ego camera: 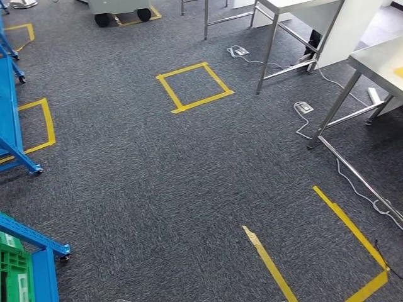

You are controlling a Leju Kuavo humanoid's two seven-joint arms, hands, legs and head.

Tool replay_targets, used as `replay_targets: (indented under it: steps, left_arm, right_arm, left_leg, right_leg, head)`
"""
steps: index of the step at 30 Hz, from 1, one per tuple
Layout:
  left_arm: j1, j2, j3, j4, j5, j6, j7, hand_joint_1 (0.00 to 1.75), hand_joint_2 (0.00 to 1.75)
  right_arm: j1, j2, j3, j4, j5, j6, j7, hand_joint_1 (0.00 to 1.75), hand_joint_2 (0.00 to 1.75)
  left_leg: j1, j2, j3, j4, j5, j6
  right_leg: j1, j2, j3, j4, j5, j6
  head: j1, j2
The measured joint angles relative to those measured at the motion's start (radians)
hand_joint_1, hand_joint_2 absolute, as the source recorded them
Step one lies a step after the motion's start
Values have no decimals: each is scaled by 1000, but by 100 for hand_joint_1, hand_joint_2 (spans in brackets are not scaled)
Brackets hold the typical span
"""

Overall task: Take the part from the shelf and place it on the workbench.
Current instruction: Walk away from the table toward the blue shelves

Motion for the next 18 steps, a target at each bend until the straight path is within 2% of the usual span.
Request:
replay_targets:
  steps: [2, 3, 4, 6, 8, 10, 11, 12, 13, 14, 15, 17, 18]
  left_arm:
    - [-1, -2, 0, 0, 0, 0, 0, 0, 0]
    - [-2, -3, 0, 0, 0, 0, 0, 0, 0]
    - [-2, -4, 0, 0, 0, 0, 0, 0, 0]
    - [1, -4, 0, 0, -1, -1, 0, 0, 0]
    - [2, -4, 0, 0, -1, -1, 0, 0, 0]
    - [-1, -3, 0, 0, -1, -1, 0, 0, 0]
    - [-1, -3, 0, 0, -1, -1, 0, 0, 0]
    - [-1, -2, 0, 0, -1, -1, 0, 0, 0]
    - [0, -2, 0, 0, -1, -1, 0, 0, 0]
    - [1, -2, 1, 0, -1, -1, 0, 0, 0]
    - [2, -1, 1, 0, -1, -1, 0, 0, 0]
    - [1, 0, 1, 0, -1, 0, 0, 0, 0]
    - [-1, 0, 1, 0, -2, 0, 0, 0, 0]
  right_arm:
    - [-1, -1, 0, 0, 0, 0, 0, 0, 0]
    - [-1, -1, 0, 0, 0, 0, 0, 0, 0]
    - [-1, -2, 0, 0, 0, 0, 0, 0, 0]
    - [-1, -2, 0, 0, 0, 0, 0, 0, 0]
    - [-2, -2, 0, 0, 0, 0, -1, 0, 0]
    - [0, -2, 0, 0, 0, 0, -1, 0, 0]
    - [1, -2, 0, 0, 0, 0, -1, 0, 0]
    - [2, -2, 0, 0, 0, 0, -1, 0, 0]
    - [2, -2, 0, 0, 0, 0, -1, 0, 0]
    - [1, -2, 0, 0, 0, 0, -1, 0, 0]
    - [0, -2, 0, 0, 0, 0, -1, 0, 0]
    - [-1, -2, 0, 0, 0, 0, -1, 0, 0]
    - [-1, -2, 0, 0, 0, 0, -1, 0, 0]
  left_leg:
    - [-2, -22, -1, 1, 1, -1]
    - [-2, -31, -3, 2, 2, -4]
    - [0, -40, -6, 2, 4, -8]
    - [3, -54, -12, 1, 7, -20]
    - [1, -21, -26, 28, -16, -29]
    - [1, 30, -72, 130, -80, -38]
    - [3, 41, -102, 196, -113, -42]
    - [4, 45, -125, 249, -131, -46]
    - [6, 47, -132, 271, -131, -49]
    - [7, 50, -120, 252, -111, -51]
    - [7, 57, -89, 198, -78, -50]
    - [4, 93, -13, 60, -22, -43]
    - [1, 108, 10, 15, -11, -37]
  right_leg:
    - [3, 44, 56, -135, 60, -12]
    - [4, 60, 74, -172, 71, -14]
    - [5, 68, 82, -185, 71, -14]
    - [5, 48, 88, -192, 77, -15]
    - [1, 25, 92, -206, 85, -21]
    - [1, -2, 94, -213, 88, -27]
    - [2, -17, 93, -213, 88, -29]
    - [3, -31, 93, -213, 87, -29]
    - [3, -44, 93, -213, 86, -29]
    - [3, -56, 93, -212, 85, -28]
    - [4, -67, 95, -212, 83, -27]
    - [7, -85, 99, -209, 78, -20]
    - [9, -94, 101, -207, 76, -16]
  head:
    - [-1, 0]
    - [-1, 0]
    - [-1, 0]
    - [-1, 0]
    - [-4, 0]
    - [-9, 0]
    - [-10, 0]
    - [-10, 0]
    - [-10, 0]
    - [-10, 0]
    - [-10, 0]
    - [-11, 0]
    - [-10, 0]
